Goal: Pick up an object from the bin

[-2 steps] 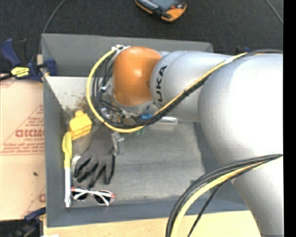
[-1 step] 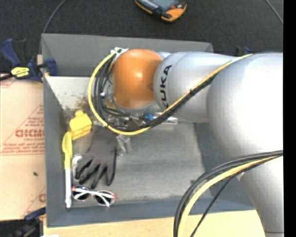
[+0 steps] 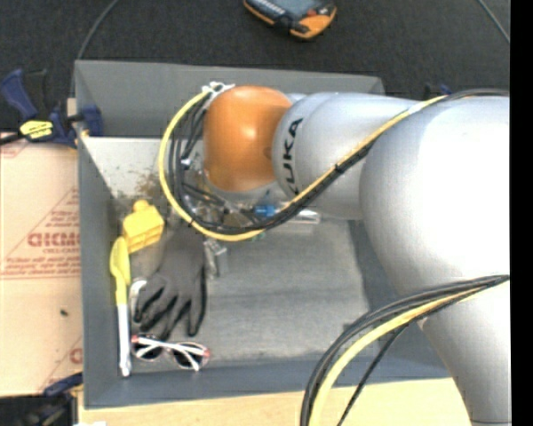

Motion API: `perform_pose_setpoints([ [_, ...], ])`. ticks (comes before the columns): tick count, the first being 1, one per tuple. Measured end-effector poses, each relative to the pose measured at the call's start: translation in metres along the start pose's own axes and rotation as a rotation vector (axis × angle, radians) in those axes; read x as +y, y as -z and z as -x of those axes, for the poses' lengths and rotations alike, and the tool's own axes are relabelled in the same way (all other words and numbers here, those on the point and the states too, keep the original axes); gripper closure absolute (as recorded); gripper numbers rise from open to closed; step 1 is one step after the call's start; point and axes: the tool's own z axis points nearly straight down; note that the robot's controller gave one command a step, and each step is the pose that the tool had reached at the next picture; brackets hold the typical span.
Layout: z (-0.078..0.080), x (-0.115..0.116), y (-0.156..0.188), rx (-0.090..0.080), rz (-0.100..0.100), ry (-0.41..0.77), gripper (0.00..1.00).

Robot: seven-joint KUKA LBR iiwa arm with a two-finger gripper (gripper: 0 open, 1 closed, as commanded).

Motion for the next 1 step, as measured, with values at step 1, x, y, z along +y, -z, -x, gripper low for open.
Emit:
perform_pose_setpoints([
  [1, -0.0335, 0.0153, 0.0011, -0.001, -0.003, 0.255, 0.00],
])
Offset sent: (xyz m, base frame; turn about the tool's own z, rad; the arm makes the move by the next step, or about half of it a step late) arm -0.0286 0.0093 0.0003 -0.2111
